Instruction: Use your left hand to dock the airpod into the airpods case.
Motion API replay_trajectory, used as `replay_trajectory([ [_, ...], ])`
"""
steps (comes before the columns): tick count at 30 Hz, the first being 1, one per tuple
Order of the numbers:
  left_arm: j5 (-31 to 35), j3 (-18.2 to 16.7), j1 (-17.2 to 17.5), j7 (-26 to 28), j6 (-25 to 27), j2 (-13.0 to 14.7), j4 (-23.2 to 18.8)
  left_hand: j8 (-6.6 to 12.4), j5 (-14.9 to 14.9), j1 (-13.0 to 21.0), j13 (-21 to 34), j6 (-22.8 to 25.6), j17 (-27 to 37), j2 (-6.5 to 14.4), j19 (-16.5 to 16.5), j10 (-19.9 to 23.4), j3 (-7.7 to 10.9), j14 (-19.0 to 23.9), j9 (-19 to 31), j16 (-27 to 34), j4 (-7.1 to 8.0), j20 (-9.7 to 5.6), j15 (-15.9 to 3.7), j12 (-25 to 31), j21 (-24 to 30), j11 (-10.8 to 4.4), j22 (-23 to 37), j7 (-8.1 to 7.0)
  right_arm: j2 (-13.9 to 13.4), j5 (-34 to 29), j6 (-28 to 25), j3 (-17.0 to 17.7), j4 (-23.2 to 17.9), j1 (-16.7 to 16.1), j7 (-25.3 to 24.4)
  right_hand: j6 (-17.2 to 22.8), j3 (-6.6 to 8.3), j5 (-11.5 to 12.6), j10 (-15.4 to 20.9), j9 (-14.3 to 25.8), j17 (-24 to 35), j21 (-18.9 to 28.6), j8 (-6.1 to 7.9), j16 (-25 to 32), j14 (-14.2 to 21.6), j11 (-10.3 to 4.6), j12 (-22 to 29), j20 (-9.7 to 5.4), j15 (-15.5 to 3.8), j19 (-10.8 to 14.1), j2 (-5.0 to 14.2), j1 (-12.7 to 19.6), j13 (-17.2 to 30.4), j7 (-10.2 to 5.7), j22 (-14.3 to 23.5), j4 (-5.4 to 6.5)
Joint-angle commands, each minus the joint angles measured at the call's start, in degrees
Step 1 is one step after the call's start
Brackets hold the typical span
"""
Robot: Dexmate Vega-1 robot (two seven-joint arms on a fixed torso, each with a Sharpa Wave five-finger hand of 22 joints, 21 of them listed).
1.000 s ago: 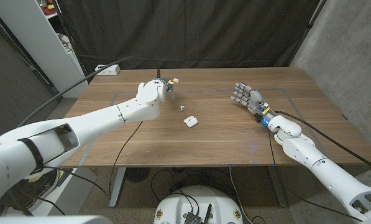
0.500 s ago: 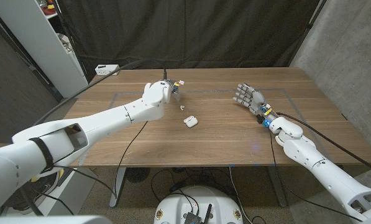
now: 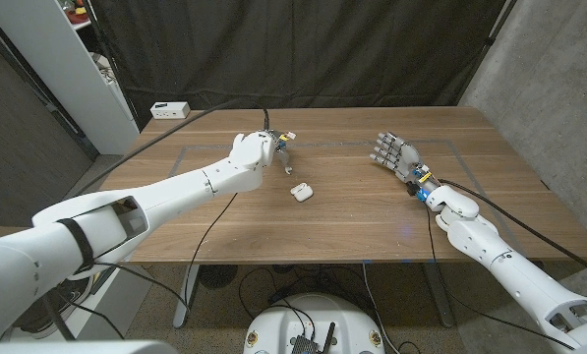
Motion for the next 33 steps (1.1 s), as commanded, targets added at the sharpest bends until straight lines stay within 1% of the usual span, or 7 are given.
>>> replay_trajectory([
  [1,0.6,-0.3,-0.4,-1.1,-3.2,-1.4,2.5,0.62,-0.1,0.8,0.2,0.9,0.0,-0.1,0.7,0.7,-0.46,0.7,0.5,0.2,-0.11,-0.15,-2.58,0.5,0.5,-0.21,0.3,0.07,0.5,0.2,0.7,0.3,1.6,0.4,0.7,0.2,0.12,0.1,0.4,0.1,0.1,0.4,-0.05,0.0,0.5,-0.05,0.2,0.02,-4.60,-0.3,-0.04,-0.7,0.3,0.63,0.3,0.25],
  [9,0.8,-0.6,0.1,-1.4,-3.7,-2.1,2.9,1.37,-0.1,1.5,0.2,1.7,0.0,-0.1,1.1,0.9,-0.91,1.0,1.2,0.1,-0.16,-0.36,-2.78,0.5,0.6,-0.36,0.4,0.06,0.7,0.8,0.6,0.8,1.7,-0.1,0.4,0.4,0.10,0.1,0.5,0.1,0.2,0.4,0.00,0.1,0.6,-0.16,0.2,-0.02,-4.57,-0.3,0.15,-1.2,0.3,0.37,0.3,0.54],
  [12,0.9,-0.7,0.5,-1.3,-4.0,-1.8,2.2,2.36,-0.2,2.0,0.3,3.0,0.1,-0.3,1.3,1.4,-1.23,1.4,1.9,0.2,-0.25,-0.34,-3.08,0.6,0.6,-0.79,0.4,0.48,0.7,0.9,0.8,1.0,1.5,-0.5,0.2,0.4,0.08,0.2,0.6,0.1,0.3,0.4,-0.02,0.1,0.5,-0.13,0.2,-0.02,-4.58,-0.3,0.33,-1.4,0.3,0.32,0.3,0.75],
  [14,1.2,-0.7,0.6,-1.6,-3.9,-1.7,2.1,2.80,-0.2,2.4,0.3,3.4,0.1,-0.3,1.4,1.7,-1.34,1.6,2.2,0.2,-0.30,-0.48,-3.15,0.7,0.7,-0.86,0.4,0.10,0.6,0.8,1.2,1.0,1.4,-0.7,0.2,0.4,0.07,0.2,0.7,0.1,0.3,0.4,-0.03,0.1,0.6,-0.06,0.2,-0.01,-4.57,-0.3,0.38,-1.6,0.3,0.37,0.3,0.84],
  [19,1.8,-0.6,0.9,-2.3,-3.4,-1.4,1.8,3.77,-0.1,3.4,0.4,4.0,0.1,-0.2,1.5,1.7,-1.49,1.7,3.1,0.1,-0.42,-0.38,-3.02,0.5,0.7,-0.92,0.5,0.20,0.3,1.0,1.2,1.4,0.6,-1.8,-0.3,0.4,0.05,0.2,0.7,0.1,0.4,0.4,-0.04,0.1,0.6,-0.05,0.2,-0.02,-4.52,-0.3,0.48,-1.8,0.3,0.33,0.3,1.02],
  [23,2.3,-0.4,1.5,-2.1,-3.2,-1.4,2.0,4.70,-0.1,4.8,0.6,4.2,0.1,0.6,1.6,1.7,-1.32,1.8,4.2,0.1,-0.47,0.18,-2.81,0.5,0.7,-0.67,0.5,-0.16,0.3,0.8,1.8,1.7,-0.1,-2.7,-1.2,0.5,0.04,0.2,0.7,0.1,0.4,0.4,-0.03,0.1,0.6,-0.15,0.2,-0.04,-4.57,-0.4,0.58,-2.1,0.3,0.29,0.3,1.19],
  [33,2.4,-1.7,2.9,1.0,-3.9,-1.3,2.5,6.95,-0.2,6.8,1.0,5.0,0.1,1.8,2.2,3.5,-1.63,3.1,6.5,0.3,-0.14,0.09,-3.34,1.0,0.9,-0.70,0.6,-0.08,0.3,0.5,2.2,1.7,-1.5,-3.9,-2.6,0.5,0.08,0.3,0.7,0.1,0.4,0.4,-0.08,0.0,0.5,-0.01,0.2,0.01,-4.58,-0.4,0.79,-2.6,0.3,0.22,0.3,1.49],
])
